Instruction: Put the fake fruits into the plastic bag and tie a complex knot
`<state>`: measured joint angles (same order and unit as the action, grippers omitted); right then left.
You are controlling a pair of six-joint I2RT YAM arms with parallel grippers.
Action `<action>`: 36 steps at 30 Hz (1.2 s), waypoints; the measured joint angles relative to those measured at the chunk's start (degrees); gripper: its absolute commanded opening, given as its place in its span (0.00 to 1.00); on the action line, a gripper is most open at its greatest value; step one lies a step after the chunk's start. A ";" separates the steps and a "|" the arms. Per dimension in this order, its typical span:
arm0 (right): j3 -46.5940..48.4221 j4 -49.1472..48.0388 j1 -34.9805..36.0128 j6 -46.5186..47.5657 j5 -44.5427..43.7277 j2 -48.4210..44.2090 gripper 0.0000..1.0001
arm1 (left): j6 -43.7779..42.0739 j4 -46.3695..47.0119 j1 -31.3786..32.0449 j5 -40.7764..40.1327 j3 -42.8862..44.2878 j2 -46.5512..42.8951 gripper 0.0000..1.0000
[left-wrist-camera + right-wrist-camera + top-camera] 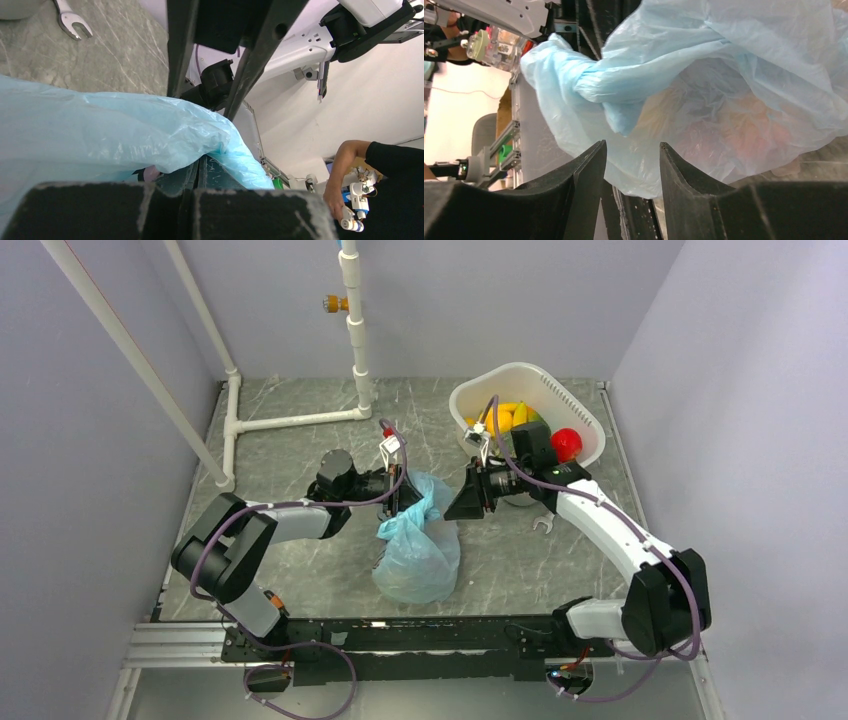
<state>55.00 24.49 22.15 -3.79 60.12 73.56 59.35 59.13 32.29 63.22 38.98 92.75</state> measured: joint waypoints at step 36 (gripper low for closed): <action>-1.46 -7.80 0.28 -4.68 7.50 5.09 0.33 | -2.82 -3.39 0.11 1.40 0.79 -0.76 0.00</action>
<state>53.54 16.69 22.44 -8.47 67.61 78.65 56.53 55.75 32.40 64.62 39.77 91.98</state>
